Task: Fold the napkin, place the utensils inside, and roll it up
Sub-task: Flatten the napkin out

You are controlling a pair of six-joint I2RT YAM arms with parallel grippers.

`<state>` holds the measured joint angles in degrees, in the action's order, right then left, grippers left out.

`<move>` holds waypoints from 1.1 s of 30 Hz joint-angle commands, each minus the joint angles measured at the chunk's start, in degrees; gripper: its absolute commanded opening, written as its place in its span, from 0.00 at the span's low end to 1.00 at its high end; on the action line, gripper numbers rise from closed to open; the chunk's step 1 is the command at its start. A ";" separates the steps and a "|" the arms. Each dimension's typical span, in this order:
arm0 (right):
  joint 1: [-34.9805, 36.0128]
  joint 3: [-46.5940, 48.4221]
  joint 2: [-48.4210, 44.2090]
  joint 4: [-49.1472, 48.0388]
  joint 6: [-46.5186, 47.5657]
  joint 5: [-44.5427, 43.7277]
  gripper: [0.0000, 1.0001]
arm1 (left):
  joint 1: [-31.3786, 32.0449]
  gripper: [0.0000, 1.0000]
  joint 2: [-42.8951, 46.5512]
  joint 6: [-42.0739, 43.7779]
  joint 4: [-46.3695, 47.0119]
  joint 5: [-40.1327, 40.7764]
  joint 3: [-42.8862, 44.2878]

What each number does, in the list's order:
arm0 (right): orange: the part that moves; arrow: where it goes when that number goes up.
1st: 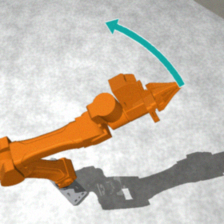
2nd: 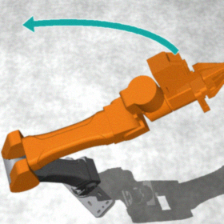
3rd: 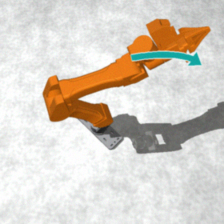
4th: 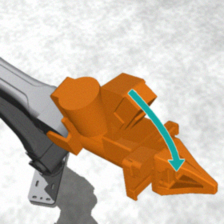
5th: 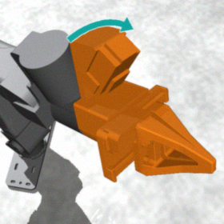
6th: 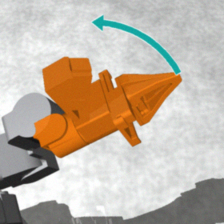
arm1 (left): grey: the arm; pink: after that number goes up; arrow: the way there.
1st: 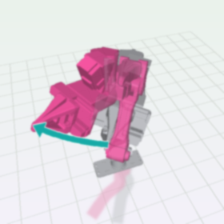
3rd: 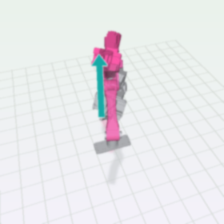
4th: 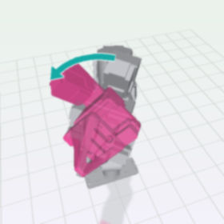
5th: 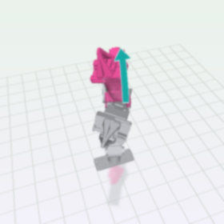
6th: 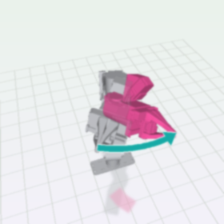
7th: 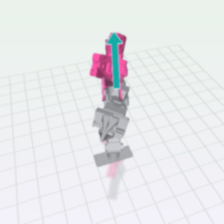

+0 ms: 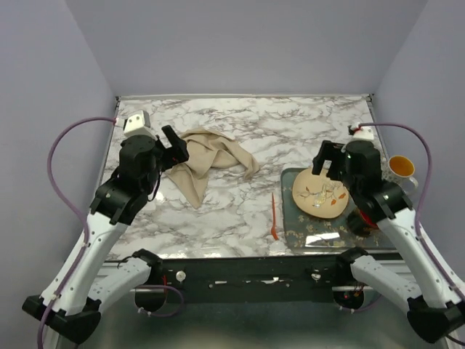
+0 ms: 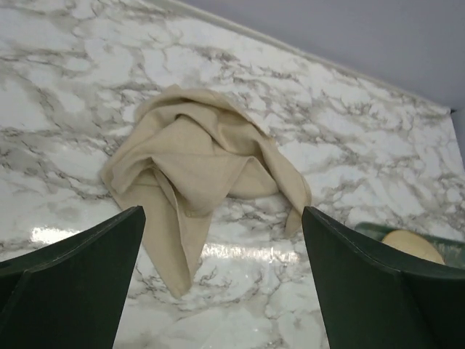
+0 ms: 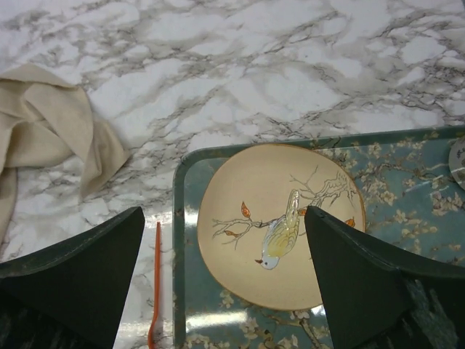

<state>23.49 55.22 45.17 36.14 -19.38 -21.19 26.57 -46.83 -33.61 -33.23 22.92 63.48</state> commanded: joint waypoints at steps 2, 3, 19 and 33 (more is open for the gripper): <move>-0.37 6.98 16.92 -2.72 2.93 13.78 1.00 | -0.82 0.90 -14.05 2.57 -3.77 -14.11 3.75; -0.37 8.05 19.84 -3.96 3.11 20.33 1.00 | -1.16 0.89 -16.52 3.45 -3.77 -17.78 4.36; 4.37 25.89 62.65 -17.60 1.36 40.61 0.78 | -0.82 0.66 -57.13 16.55 -2.98 -6.57 20.43; 6.57 26.17 69.62 -20.50 0.22 40.09 0.68 | 2.09 0.66 -68.48 19.63 -1.22 -1.65 25.20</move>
<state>29.21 80.29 112.88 17.63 -18.52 17.91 28.75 -114.34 -15.27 -35.22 18.76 86.98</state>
